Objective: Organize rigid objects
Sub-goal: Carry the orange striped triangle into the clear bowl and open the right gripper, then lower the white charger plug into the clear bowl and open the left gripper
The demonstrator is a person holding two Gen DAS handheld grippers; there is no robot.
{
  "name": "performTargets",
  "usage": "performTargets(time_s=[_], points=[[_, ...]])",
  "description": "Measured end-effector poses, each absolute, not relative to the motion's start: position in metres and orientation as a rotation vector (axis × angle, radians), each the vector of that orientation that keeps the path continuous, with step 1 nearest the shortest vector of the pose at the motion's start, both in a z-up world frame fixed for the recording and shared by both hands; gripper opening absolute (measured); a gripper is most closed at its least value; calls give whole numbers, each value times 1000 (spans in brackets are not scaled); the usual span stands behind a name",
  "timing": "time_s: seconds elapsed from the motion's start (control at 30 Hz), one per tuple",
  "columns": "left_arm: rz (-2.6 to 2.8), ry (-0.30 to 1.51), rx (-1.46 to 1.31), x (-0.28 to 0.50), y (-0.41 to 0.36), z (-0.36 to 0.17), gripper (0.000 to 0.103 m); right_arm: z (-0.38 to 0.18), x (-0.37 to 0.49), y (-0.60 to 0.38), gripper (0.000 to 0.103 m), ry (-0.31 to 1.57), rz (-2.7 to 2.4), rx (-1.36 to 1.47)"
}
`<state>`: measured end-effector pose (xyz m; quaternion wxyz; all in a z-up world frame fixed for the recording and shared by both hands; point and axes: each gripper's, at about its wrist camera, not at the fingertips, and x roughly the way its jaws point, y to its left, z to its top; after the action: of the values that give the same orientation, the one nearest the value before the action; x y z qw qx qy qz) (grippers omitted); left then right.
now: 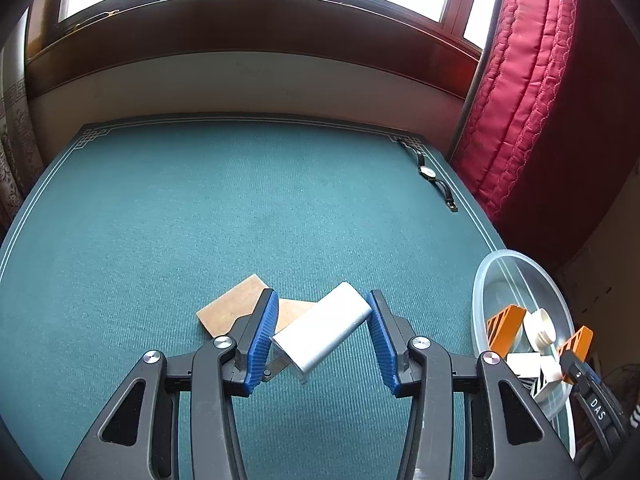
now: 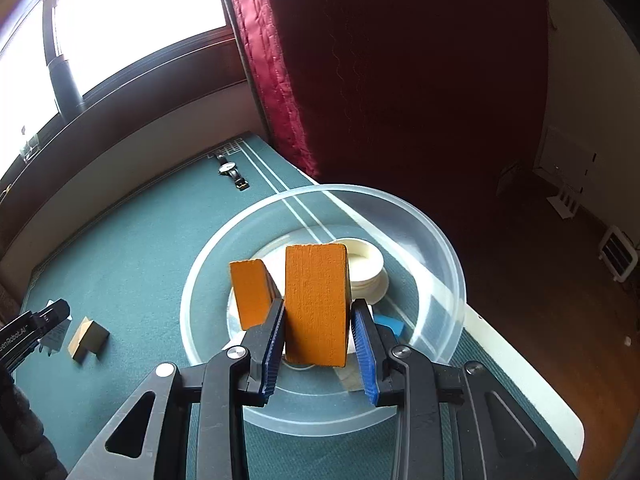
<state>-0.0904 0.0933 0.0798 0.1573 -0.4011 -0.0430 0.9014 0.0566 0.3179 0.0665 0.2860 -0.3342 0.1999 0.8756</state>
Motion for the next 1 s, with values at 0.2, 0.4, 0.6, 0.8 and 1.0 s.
performTargets(time_s=[0.2, 0.4, 0.6, 0.8, 1.0], points=[[2572, -101, -1150, -87, 99, 77, 47, 64, 63, 335, 34, 566, 2306, -880], [2565, -79, -1149, -83, 106, 76, 47, 62, 71, 346, 35, 599, 2293, -872], [2556, -72, -1153, -81, 111, 75, 47, 62, 83, 358, 50, 673, 2269, -835], [2552, -50, -1143, -77, 116, 74, 47, 62, 89, 365, 50, 683, 2247, -808], [2543, -25, -1119, -71, 121, 75, 47, 57, 95, 369, 50, 688, 2231, -807]])
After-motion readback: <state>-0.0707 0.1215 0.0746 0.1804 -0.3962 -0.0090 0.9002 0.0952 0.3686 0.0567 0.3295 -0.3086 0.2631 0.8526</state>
